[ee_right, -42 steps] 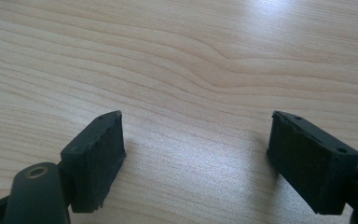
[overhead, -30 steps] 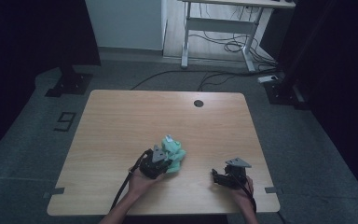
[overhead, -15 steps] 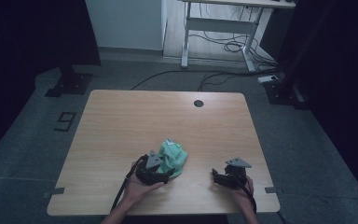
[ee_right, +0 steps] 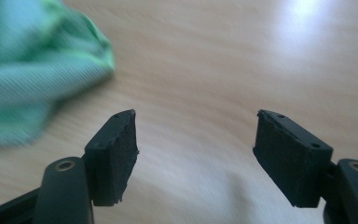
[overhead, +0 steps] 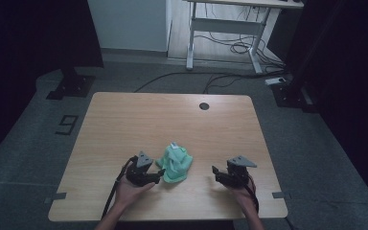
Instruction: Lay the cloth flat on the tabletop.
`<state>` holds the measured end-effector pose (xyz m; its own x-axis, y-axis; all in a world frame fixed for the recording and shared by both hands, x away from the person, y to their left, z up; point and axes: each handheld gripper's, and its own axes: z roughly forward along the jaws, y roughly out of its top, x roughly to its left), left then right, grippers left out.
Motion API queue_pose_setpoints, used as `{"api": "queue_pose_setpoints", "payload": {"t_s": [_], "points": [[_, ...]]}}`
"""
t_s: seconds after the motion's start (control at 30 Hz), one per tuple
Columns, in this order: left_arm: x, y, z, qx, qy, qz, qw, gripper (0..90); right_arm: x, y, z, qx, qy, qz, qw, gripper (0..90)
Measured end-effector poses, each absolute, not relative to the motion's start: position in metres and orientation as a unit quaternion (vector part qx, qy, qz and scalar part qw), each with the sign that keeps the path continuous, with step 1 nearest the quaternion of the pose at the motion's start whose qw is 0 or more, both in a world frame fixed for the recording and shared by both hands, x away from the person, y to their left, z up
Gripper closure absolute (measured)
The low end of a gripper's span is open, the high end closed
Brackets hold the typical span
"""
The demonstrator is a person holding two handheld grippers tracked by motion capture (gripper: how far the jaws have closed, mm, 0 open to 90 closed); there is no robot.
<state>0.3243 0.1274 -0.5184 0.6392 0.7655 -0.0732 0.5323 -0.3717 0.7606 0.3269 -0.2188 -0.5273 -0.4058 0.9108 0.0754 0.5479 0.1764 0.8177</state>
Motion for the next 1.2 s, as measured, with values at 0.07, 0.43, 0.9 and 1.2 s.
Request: {"api": "queue_pose_setpoints", "payload": {"t_s": [0.07, 0.43, 0.9, 1.2], "points": [[0.322, 0.128, -0.517, 0.812, 0.401, 0.149, 0.397, 35.4, 0.331, -0.212, -0.520, 0.489, 0.732, 0.422, 0.219, 31.4], [0.315, 0.124, -0.514, 0.808, 0.402, 0.129, 0.411, 33.9, 0.361, -0.163, -0.501, 0.433, 0.760, 0.441, 0.200, 33.8], [0.306, 0.108, -0.520, 0.823, 0.392, 0.107, 0.398, 32.1, 0.390, -0.117, -0.503, 0.409, 0.777, 0.456, 0.145, 33.2], [0.306, 0.104, -0.529, 0.827, 0.394, 0.105, 0.386, 33.0, 0.398, -0.103, -0.517, 0.393, 0.795, 0.448, 0.112, 63.1]]}}
